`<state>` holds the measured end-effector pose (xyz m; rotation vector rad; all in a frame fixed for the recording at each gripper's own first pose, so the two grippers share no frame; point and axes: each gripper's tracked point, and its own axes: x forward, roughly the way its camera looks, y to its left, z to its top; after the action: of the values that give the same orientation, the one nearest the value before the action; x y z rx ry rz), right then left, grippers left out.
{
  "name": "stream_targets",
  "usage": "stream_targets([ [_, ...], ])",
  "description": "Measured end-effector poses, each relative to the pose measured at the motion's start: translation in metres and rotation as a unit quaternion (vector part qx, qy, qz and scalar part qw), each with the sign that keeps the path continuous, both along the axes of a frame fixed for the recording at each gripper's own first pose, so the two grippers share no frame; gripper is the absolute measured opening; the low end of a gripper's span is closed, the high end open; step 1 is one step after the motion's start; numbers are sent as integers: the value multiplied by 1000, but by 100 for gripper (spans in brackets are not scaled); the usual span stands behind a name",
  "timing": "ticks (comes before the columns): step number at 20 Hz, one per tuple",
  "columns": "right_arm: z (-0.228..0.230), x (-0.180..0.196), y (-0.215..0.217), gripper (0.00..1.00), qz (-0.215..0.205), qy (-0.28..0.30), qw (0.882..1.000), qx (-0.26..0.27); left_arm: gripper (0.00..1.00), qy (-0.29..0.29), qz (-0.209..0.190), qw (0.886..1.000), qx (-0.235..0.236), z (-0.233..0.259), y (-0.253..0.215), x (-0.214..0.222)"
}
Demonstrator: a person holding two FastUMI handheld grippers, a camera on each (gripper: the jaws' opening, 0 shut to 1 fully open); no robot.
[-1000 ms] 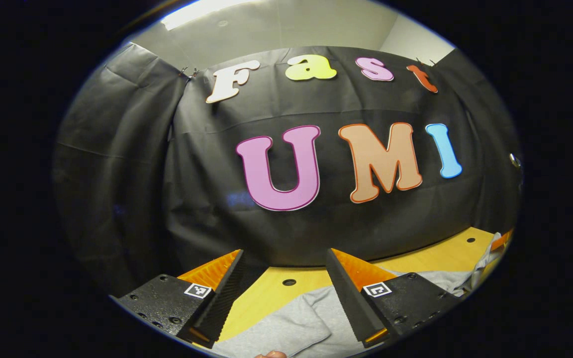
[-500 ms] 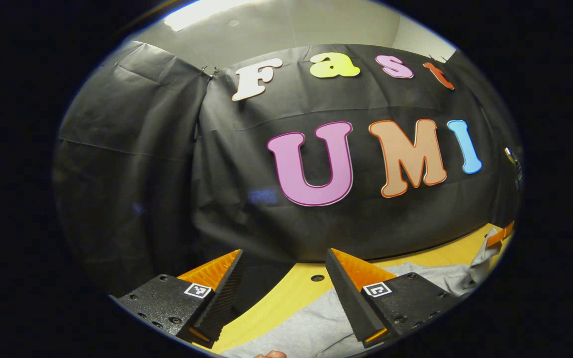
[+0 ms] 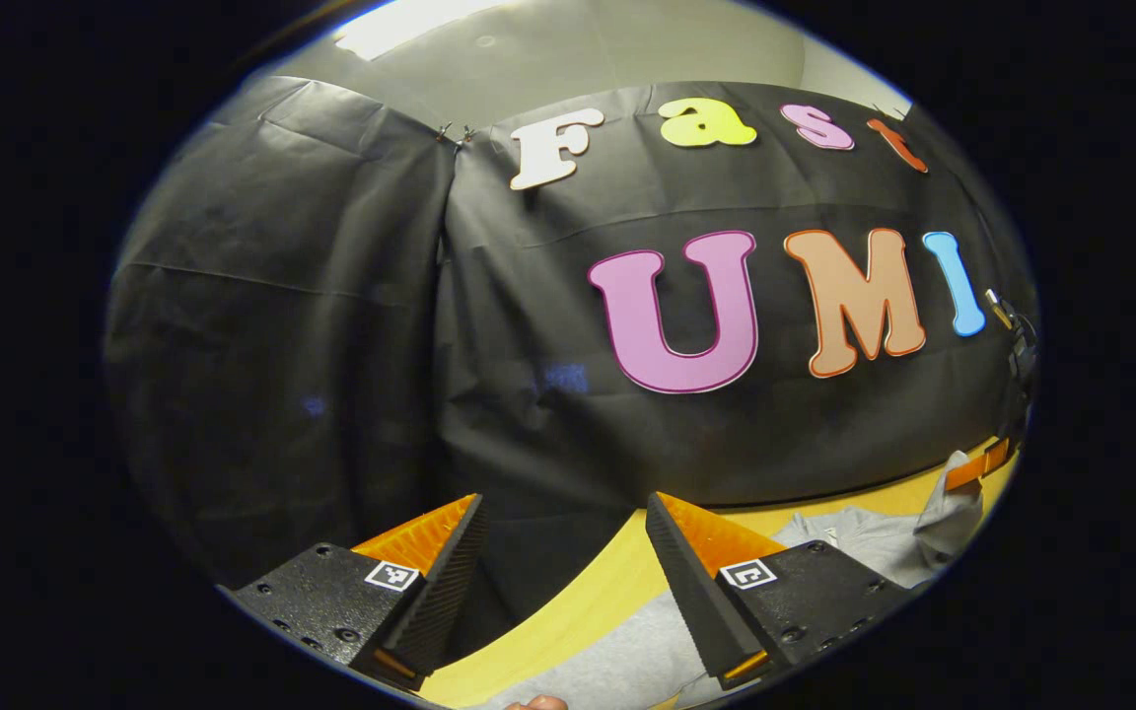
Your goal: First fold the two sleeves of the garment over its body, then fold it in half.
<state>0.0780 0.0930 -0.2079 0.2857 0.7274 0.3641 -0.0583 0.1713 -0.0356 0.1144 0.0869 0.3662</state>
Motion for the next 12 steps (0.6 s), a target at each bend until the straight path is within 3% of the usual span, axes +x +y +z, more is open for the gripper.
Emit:
stream_targets([
  [12, -40, 0, 140, 11, 91, 43, 995, 15, 95, 16, 75, 997, 26, -6, 83, -46],
])
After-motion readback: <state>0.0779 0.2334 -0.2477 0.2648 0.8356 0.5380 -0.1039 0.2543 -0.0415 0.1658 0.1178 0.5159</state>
